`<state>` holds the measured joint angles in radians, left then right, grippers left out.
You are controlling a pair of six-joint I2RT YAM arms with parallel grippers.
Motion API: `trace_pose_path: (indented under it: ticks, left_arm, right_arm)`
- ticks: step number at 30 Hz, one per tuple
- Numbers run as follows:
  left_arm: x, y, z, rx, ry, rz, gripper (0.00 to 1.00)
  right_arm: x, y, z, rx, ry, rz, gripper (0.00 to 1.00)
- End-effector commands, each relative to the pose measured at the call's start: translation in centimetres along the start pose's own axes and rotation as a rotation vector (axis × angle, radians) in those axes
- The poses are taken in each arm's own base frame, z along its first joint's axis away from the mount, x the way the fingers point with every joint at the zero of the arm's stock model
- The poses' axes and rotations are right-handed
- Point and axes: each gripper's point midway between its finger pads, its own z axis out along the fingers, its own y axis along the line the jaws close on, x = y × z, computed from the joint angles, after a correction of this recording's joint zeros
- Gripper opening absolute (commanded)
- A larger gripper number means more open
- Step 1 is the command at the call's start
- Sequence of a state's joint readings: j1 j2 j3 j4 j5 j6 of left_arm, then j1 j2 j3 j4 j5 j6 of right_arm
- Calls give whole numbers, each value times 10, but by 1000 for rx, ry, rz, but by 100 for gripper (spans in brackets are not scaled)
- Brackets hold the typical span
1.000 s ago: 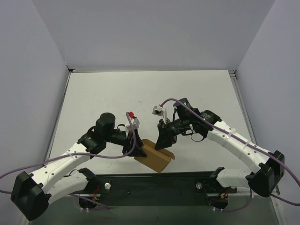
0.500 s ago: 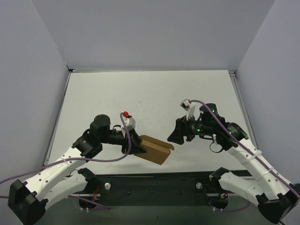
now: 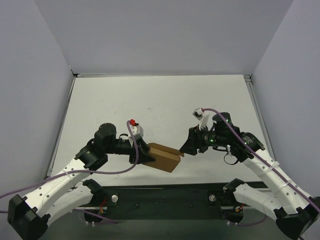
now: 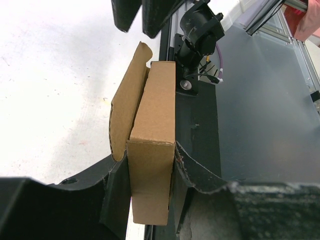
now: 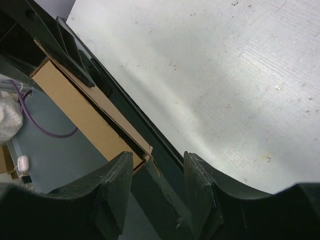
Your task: Fold the paper box
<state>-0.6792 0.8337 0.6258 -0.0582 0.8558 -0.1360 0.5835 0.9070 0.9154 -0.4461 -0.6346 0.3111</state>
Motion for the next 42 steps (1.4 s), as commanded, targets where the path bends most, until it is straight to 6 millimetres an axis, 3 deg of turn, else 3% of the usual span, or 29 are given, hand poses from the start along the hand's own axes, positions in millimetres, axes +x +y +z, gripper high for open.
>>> trace_pose_path:
  ticks: [1, 10, 21, 33, 42]
  left_arm:
    - [-5, 0, -1, -12, -13, 34, 35]
    - [-5, 1, -1, -13, -14, 36, 35]
    - [-4, 2, -1, -18, -13, 49, 35]
    - [5, 18, -1, -235, 41, 139, 34]
    - [2, 28, -6, -309, 33, 135, 34]
  right_arm:
    - [15, 8, 4, -40, 57, 14, 44]
    - [20, 9, 10, -36, 87, -8, 28]
    - [16, 5, 11, 8, 94, 25, 0]
    - [-14, 3, 21, 145, 26, 243, 0]
    - [-19, 17, 42, 174, -17, 272, 0]
